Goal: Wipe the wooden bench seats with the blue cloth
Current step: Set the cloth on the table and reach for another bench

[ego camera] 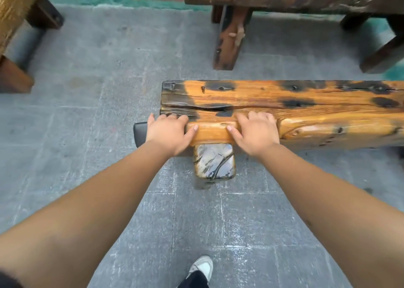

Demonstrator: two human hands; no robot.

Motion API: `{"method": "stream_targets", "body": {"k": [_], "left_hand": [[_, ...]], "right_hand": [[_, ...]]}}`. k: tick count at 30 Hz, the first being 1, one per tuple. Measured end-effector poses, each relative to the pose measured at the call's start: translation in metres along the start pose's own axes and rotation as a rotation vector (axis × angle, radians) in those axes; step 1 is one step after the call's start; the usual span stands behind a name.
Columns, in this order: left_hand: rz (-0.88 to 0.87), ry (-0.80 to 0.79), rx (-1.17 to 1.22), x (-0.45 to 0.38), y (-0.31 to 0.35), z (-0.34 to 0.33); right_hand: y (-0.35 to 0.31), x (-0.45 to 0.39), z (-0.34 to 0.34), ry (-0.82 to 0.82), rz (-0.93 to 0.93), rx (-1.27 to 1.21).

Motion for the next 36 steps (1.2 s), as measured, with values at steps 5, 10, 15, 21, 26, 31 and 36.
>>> {"method": "stream_targets", "body": {"k": [5, 10, 15, 21, 26, 31, 36], "left_hand": [[-0.005, 0.375, -0.088, -0.002, 0.002, -0.024], [-0.05, 0.549, -0.107, -0.006, 0.001, -0.032], [-0.06, 0.55, -0.106, -0.01, -0.001, -0.032], [-0.108, 0.532, -0.125, -0.019, -0.002, -0.03], [-0.107, 0.535, -0.13, -0.046, -0.015, -0.02], [-0.133, 0.575, -0.133, -0.085, -0.031, -0.007], [-0.145, 0.594, -0.124, -0.114, -0.046, 0.001]], "right_hand": [[-0.006, -0.007, -0.023, 0.382, -0.061, 0.075], [-0.007, -0.009, -0.03, 0.537, -0.062, 0.082], [-0.004, -0.014, -0.033, 0.54, -0.057, 0.106], [-0.005, -0.022, -0.034, 0.566, -0.043, 0.089], [-0.009, -0.049, -0.027, 0.613, -0.047, 0.059], [-0.012, -0.089, -0.019, 0.639, -0.06, 0.045], [-0.017, -0.118, -0.013, 0.636, -0.074, 0.037]]}}
Point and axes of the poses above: each hand's wrist, its own x-axis away from the middle knuckle, its own z-axis out of the back of the hand, y = z × x, the point moved 3 cm from there along -x, towards the middle knuckle, and after that the axes turned 5 degrees about -y, right-handed, at the moved point
